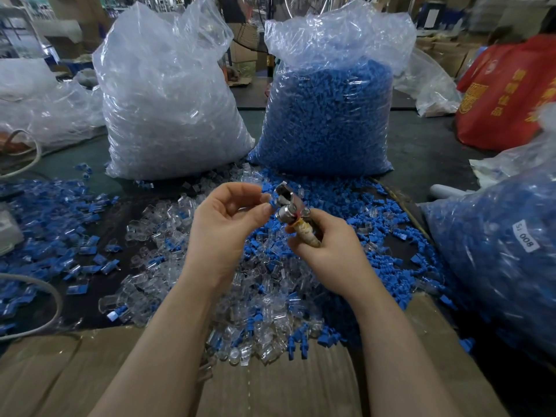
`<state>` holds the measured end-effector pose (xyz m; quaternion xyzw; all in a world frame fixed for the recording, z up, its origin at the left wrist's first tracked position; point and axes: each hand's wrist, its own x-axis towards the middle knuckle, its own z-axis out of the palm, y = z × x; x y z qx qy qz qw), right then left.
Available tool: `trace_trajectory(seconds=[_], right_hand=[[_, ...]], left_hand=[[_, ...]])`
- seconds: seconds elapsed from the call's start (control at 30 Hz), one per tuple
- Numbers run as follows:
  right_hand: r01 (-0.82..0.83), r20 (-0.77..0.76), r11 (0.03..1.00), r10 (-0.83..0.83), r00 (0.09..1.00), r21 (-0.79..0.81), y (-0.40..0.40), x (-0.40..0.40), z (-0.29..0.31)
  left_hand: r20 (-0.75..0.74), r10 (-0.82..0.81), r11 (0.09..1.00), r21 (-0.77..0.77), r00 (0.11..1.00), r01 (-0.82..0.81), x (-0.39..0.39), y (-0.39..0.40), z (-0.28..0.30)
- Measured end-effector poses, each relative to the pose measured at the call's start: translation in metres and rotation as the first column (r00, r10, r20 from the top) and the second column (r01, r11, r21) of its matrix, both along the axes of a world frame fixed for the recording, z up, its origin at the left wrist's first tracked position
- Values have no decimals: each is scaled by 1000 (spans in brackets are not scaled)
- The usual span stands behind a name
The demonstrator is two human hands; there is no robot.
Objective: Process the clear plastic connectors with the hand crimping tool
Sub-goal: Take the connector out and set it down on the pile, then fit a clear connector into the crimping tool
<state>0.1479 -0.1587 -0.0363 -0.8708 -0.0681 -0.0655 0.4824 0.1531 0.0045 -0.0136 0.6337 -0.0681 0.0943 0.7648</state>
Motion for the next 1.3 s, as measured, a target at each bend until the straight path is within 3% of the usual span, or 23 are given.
trace_trajectory(seconds=[0.9,0.97,1.03,1.1,1.17,1.3], right_hand=[[39,80,980,-24,997,-195,2,-3,-2],[56,97,978,-37,995,-200,2,-2,-3],[81,112,976,-60,992,-200,2,-2,-4],[106,126,976,-83,989,-191,0,-1,-5],[121,137,976,-97,986,-182,-1,-1,-6],[126,155,972,-95,983,-199,0,0,-8]], left_hand=[[-23,-27,995,94,999,29,4,9,-5],[-77,-22,1000,9,997,23,5,13,-4],[-182,2,980,-197,983,-38,8,24,-1],[-291,24,885,-439,957,-155,12,41,2],[-339,48,726,-634,940,-266,13,60,4],[-435,105,306,-842,894,-445,9,87,10]])
